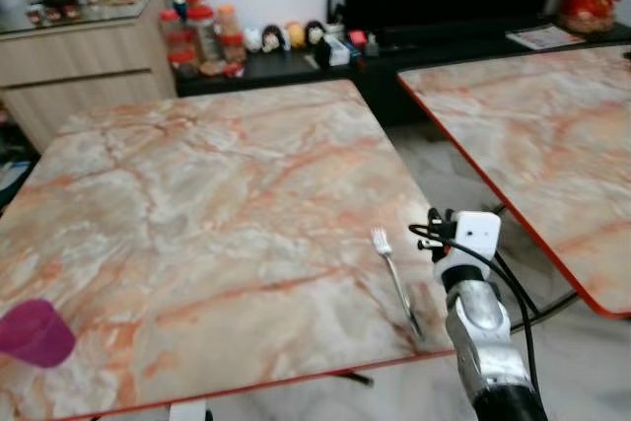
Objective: Setting the table
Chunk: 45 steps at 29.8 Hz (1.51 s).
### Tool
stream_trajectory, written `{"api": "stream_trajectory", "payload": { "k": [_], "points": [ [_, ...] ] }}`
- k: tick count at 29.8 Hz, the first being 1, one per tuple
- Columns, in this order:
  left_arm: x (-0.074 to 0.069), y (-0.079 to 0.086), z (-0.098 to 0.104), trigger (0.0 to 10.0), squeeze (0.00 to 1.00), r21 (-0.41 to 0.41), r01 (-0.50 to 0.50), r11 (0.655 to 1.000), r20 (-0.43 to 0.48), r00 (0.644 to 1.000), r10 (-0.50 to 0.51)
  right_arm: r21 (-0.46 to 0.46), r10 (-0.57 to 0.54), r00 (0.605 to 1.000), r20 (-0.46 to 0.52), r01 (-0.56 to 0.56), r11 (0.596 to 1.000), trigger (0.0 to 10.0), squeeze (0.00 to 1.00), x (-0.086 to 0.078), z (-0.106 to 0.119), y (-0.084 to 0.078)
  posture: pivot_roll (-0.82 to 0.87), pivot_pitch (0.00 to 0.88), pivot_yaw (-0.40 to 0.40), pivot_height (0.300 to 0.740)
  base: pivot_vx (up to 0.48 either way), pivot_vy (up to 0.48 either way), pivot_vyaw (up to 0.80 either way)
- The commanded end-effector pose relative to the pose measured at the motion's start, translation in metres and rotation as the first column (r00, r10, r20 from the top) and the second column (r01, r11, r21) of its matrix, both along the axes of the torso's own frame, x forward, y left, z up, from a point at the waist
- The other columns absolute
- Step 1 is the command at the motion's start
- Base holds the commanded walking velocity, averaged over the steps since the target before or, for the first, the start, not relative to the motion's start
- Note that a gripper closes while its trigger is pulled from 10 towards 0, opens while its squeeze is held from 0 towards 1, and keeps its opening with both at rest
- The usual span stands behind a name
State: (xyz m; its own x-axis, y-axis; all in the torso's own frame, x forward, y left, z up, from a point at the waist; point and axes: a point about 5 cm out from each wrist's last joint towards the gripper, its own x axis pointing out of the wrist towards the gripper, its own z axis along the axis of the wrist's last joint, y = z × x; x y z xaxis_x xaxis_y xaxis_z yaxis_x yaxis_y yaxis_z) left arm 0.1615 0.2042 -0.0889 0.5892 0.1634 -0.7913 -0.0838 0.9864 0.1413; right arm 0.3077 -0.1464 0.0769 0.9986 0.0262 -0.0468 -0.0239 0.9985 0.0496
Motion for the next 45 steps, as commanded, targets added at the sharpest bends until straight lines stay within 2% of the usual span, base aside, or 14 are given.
{"api": "stream_trajectory", "payload": {
  "k": [1,6,7,11,19,20,28,31,35,45],
  "points": [
    [0.002,-0.004,0.0,10.0,0.0,-0.013,-0.006,1.0,0.005,1.0,0.006,-0.012,0.0,1.0,0.011,0.001,1.0,10.0,0.0,-0.001,0.004,-0.005,-0.05,0.0,0.011,0.732,0.0,0.0,0.0],
    [0.004,-0.005,0.001,10.0,0.0,-0.013,-0.004,1.0,0.006,1.0,0.004,-0.003,0.016,1.0,0.004,-0.016,1.0,10.0,0.0,-0.007,0.001,-0.004,-0.05,0.0,0.011,0.732,0.0,0.0,0.0],
    [0.004,-0.005,0.001,10.0,0.0,-0.012,-0.003,1.0,0.005,1.0,0.003,-0.008,0.026,1.0,-0.001,-0.026,1.0,10.0,1.0,-0.013,-0.001,-0.004,-0.06,0.0,0.011,0.732,0.0,0.0,0.0],
    [0.004,-0.005,0.001,10.0,0.0,-0.012,-0.003,1.0,0.004,1.0,0.003,-0.024,0.032,0.999,-0.008,-0.032,0.999,10.0,1.0,-0.025,-0.003,-0.009,-0.06,0.0,0.009,0.732,0.0,0.0,0.0],
    [0.003,-0.004,0.0,10.0,0.0,-0.011,-0.004,1.0,0.002,1.0,0.004,-0.031,0.001,1.0,-0.026,-0.002,1.0,10.0,1.0,-0.035,0.002,-0.019,-0.08,0.0,0.016,0.732,0.0,0.0,0.0],
    [0.003,-0.004,0.0,10.0,0.0,-0.01,0.001,1.0,-0.002,1.0,-0.001,-0.034,-0.004,0.999,-0.033,0.003,0.999,10.0,0.02,-0.035,0.002,-0.019,-0.08,0.0,0.02,0.732,0.0,0.0,0.0],
    [0.003,-0.005,0.0,10.0,0.0,-0.009,0.007,1.0,-0.004,1.0,-0.007,-0.035,-0.016,0.998,-0.066,0.014,0.999,10.0,0.0,-0.032,0.002,-0.021,-0.07,0.0,0.021,0.732,0.0,0.0,0.0],
    [0.001,-0.004,0.0,10.0,0.0,-0.009,0.009,1.0,-0.007,1.0,-0.009,-0.025,0.052,0.992,-0.113,-0.056,0.998,10.0,0.0,-0.031,-0.003,-0.013,-0.08,0.0,0.019,0.732,0.0,0.0,0.0],
    [0.0,-0.004,-0.001,10.0,0.0,-0.008,0.006,1.0,-0.009,1.0,-0.007,-0.035,0.086,0.978,-0.191,-0.095,0.995,10.0,0.0,-0.03,-0.012,-0.011,-0.07,0.0,0.012,0.732,0.0,0.0,0.0],
    [-0.001,-0.006,-0.001,10.0,0.0,-0.012,0.009,1.0,-0.009,1.0,-0.009,-0.049,0.093,0.966,-0.241,-0.108,0.993,10.0,0.0,-0.025,-0.015,-0.01,-0.07,0.0,0.008,0.732,0.0,0.0,0.0]
  ]
}}
